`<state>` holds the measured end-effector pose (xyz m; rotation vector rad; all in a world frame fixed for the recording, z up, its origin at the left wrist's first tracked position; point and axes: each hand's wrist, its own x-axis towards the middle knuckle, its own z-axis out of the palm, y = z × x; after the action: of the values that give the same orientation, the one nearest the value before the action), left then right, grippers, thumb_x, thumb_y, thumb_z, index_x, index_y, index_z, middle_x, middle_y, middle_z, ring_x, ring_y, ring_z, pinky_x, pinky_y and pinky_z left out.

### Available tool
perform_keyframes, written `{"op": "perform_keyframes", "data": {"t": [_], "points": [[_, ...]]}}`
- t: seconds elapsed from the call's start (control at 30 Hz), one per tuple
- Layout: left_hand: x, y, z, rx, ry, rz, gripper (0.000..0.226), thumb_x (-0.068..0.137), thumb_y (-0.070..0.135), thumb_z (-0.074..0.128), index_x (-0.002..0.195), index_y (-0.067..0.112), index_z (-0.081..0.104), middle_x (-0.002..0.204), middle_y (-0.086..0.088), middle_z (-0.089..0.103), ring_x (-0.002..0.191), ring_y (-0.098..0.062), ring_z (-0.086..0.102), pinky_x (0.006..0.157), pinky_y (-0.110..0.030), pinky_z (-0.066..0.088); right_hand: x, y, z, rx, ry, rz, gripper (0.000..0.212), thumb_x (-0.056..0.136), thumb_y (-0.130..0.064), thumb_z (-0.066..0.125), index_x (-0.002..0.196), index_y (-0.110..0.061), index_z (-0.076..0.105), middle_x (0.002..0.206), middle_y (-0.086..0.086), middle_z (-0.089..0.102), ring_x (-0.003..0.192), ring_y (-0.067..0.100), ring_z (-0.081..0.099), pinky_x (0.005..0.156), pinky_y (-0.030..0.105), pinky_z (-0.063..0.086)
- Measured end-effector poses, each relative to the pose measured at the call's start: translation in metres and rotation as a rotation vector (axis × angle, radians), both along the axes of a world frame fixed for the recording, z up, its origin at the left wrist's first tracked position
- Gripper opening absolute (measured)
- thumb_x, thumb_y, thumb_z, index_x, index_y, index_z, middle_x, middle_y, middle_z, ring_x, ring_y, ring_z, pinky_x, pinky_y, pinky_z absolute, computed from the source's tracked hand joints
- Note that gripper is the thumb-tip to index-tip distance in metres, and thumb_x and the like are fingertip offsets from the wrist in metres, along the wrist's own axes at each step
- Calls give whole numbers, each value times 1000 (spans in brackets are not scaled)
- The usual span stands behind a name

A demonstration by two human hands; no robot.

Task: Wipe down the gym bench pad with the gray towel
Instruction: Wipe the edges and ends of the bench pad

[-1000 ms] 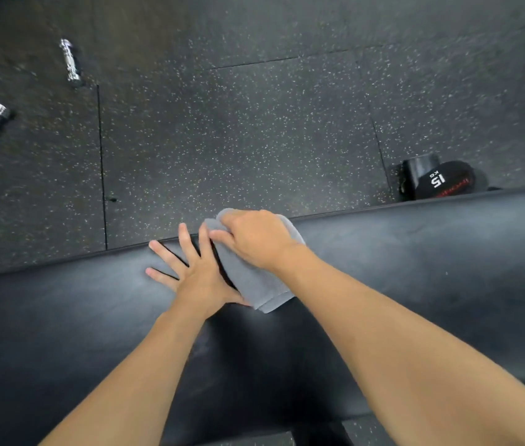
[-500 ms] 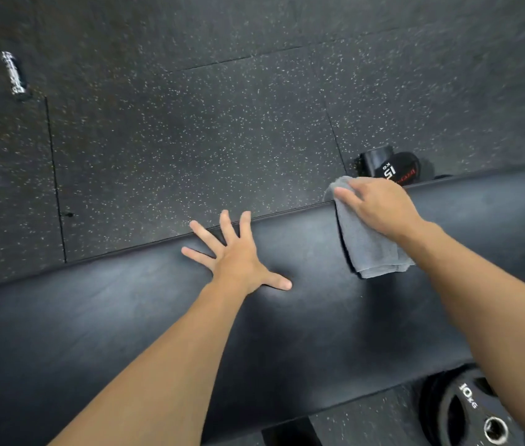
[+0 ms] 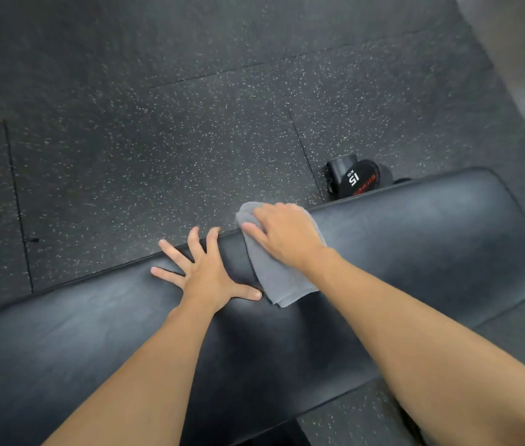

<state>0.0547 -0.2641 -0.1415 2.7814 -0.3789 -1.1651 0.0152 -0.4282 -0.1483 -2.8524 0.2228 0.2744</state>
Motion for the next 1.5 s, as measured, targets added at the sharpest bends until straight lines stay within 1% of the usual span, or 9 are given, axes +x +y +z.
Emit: {"op": "perform_keyframes", "data": {"t": [0.17, 0.27, 0.43, 0.6, 0.73, 0.97, 1.07, 1.3, 1.5], "points": [[0, -2, 1, -37, 1, 18, 149, 31, 66, 88, 149, 40, 1, 161, 5, -15, 137, -48, -39, 100, -78, -16, -29, -78, 0, -126, 20, -249, 62, 99, -59, 18, 83, -13, 57, 88, 11, 68, 82, 39, 63, 74, 45, 48], [0, -1, 0, -27, 2, 28, 151, 30, 66, 89, 149, 41, 0, 161, 5, -17, 137, -48, -39, 100, -78, -18, -26, -66, 6, -197, 11, -282, 49, 103, -45, 29, 84, -14, 62, 85, 11, 66, 79, 38, 62, 74, 43, 47], [-1, 0, -1, -6, -10, 41, 150, 30, 64, 89, 149, 41, 2, 161, 8, -15, 139, -47, -37, 103, -77, -16, -1, -4, 4, -28, -21, -177, 29, 99, -25, 57, 75, -11, 66, 81, 17, 70, 74, 41, 65, 71, 45, 47], [-1, -7, 8, 137, -19, 34, 149, 34, 62, 90, 151, 37, 2, 162, 3, -7, 144, -46, -24, 108, -76, -5, -5, -15, 3, -42, 29, -1, 45, 108, -47, 34, 110, -14, 65, 113, 7, 69, 101, 33, 62, 85, 42, 38], [-15, -65, 23, 358, -48, -111, 144, 53, 49, 90, 154, 20, -9, 163, -8, -3, 148, -46, -10, 113, -72, 4, -38, -115, 0, -2, -12, -139, 42, 106, -42, 36, 82, -17, 60, 97, 11, 72, 91, 36, 64, 81, 41, 39], [-76, -252, 14, -141, 61, -230, 144, 46, 66, 84, 155, 25, 1, 164, -3, 4, 149, -40, -13, 109, -74, -12, -124, -336, -3, -86, 81, -399, 57, 104, -51, 33, 80, -10, 65, 92, 17, 70, 90, 41, 65, 80, 44, 48], [-98, -283, 2, -91, -16, -221, 151, 36, 75, 81, 154, 27, -2, 163, -8, -2, 145, -48, -22, 104, -76, -17, -130, -342, -3, -115, 45, -375, 54, 101, -51, 28, 80, -15, 63, 89, 14, 69, 85, 39, 63, 78, 45, 51], [-100, -287, 0, -61, -50, -156, 146, 33, 73, 82, 150, 28, 6, 159, -3, 6, 146, -47, -16, 107, -77, -11, -90, -252, -1, -11, 6, -32, 44, 107, -44, 32, 107, -15, 65, 114, 7, 69, 101, 35, 64, 81, 41, 41], [-100, -288, -4, -34, -88, -154, 145, 30, 76, 81, 148, 35, 8, 158, 1, 8, 147, -42, -12, 107, -75, -11, -126, -341, -8, 32, 5, -184, 46, 104, -54, 36, 75, -19, 45, 88, 4, 65, 88, 33, 62, 73, 38, 29]]}}
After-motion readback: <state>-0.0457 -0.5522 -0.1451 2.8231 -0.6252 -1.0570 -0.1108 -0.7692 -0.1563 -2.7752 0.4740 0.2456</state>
